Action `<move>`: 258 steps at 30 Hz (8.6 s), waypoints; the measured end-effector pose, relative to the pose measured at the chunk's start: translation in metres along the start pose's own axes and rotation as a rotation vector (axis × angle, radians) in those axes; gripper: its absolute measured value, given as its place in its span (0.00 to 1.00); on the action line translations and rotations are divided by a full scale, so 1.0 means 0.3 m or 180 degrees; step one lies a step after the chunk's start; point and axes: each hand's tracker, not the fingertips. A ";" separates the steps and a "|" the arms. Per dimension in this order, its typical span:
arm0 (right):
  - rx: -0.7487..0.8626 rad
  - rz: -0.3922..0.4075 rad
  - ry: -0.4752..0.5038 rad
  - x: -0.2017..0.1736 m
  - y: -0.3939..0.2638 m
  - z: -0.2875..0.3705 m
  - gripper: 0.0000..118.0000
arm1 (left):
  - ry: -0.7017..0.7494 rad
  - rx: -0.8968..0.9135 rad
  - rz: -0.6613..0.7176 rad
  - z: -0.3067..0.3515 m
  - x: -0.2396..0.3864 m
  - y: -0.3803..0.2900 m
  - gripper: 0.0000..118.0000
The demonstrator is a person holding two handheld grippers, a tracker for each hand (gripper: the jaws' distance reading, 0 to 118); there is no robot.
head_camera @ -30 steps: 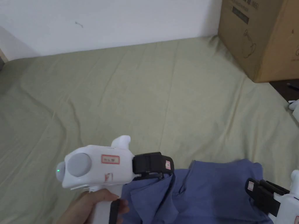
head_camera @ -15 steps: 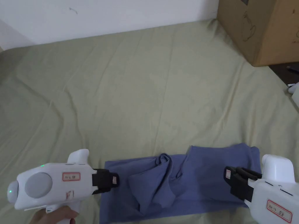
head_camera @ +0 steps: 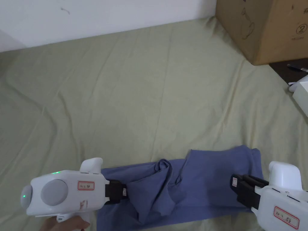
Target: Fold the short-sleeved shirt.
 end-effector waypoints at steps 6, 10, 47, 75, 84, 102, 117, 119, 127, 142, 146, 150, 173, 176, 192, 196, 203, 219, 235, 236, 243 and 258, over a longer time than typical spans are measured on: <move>0.0005 0.0062 0.0022 -0.010 0.002 0.012 0.00 | -0.0156 -0.0037 0.0132 -0.042 0.005 -0.018 0.06; 0.0022 0.0081 0.0040 -0.011 0.011 0.017 0.00 | -0.0288 -0.0032 -0.0035 -0.033 0.071 -0.020 0.06; 0.0374 0.0650 0.0012 -0.252 0.038 0.018 0.00 | -0.1772 0.0469 0.1269 0.140 -0.426 -0.104 1.00; 0.0225 0.0750 -0.0154 -0.265 0.082 0.030 0.00 | -0.1769 -0.0208 0.1138 -0.038 -0.403 -0.043 0.09; 0.0449 0.0726 -0.0236 -0.232 0.062 0.107 0.00 | -0.1223 0.0094 0.1199 0.232 -0.581 -0.049 0.09; 0.0852 0.0680 -0.0358 -0.142 0.043 0.190 0.00 | -0.1219 0.0064 0.0210 0.201 0.130 0.129 0.09; 0.0751 0.0351 -0.0577 0.036 0.027 0.243 0.00 | -0.1450 -0.0477 0.0072 -0.143 0.421 0.116 0.99; 0.0730 0.0310 -0.0564 0.045 0.025 0.234 0.00 | -0.1419 -0.0322 0.0090 -0.090 0.395 0.123 0.99; 0.0646 0.0280 -0.0422 0.039 0.017 0.201 0.00 | -0.0990 -0.0319 0.0409 -0.105 0.297 0.073 0.63; 0.0529 0.0250 -0.0555 0.106 0.013 0.221 0.00 | -0.0958 -0.0625 0.0080 -0.356 0.512 0.076 0.09; 0.0491 0.0312 -0.0561 0.088 0.013 0.217 0.00 | -0.0995 -0.0620 0.0019 -0.369 0.515 0.073 0.01; 0.0449 0.0414 -0.0532 0.049 0.016 0.211 0.00 | -0.1267 -0.0647 0.0082 -0.338 0.491 0.061 0.01; 0.0026 0.1002 -0.0041 -0.281 -0.141 -0.213 0.00 | -0.1190 0.0080 0.0939 0.034 -0.175 -0.087 0.64; -0.0089 0.0930 -0.0072 -0.263 -0.154 -0.248 0.00 | -0.1369 -0.0016 0.0930 -0.032 -0.166 -0.058 0.77; -0.0126 0.0870 -0.0107 -0.257 -0.137 -0.245 0.00 | -0.1689 -0.0260 0.0912 -0.315 -0.092 0.027 0.22; 0.0071 0.0967 -0.0194 -0.295 -0.099 -0.199 0.00 | -0.1904 -0.0274 0.1040 -0.288 -0.102 0.021 0.17; 0.1153 0.1295 -0.0300 -0.480 0.030 -0.037 0.00 | -0.1671 -0.0211 0.0704 -0.160 -0.082 0.057 0.17; 0.1594 0.1373 -0.0032 -0.898 0.009 0.045 0.00 | -0.0101 0.0129 0.0466 0.402 -0.677 0.162 0.17; 0.1468 0.1527 -0.0010 -1.048 0.022 -0.069 0.00 | 0.2192 -0.0378 -0.0207 0.643 -1.114 0.397 0.17; 0.1438 0.1556 -0.0043 -1.052 0.020 -0.077 0.00 | 0.2261 -0.0409 -0.0280 0.630 -1.207 0.425 0.17; 0.1172 0.1570 -0.0021 -1.065 0.008 -0.128 0.00 | 0.2833 -0.0433 0.0022 0.671 -1.365 0.413 0.20; 0.1107 0.1652 0.0167 -1.079 0.029 -0.096 0.00 | 0.2251 0.1118 0.0249 0.858 -1.111 0.258 0.57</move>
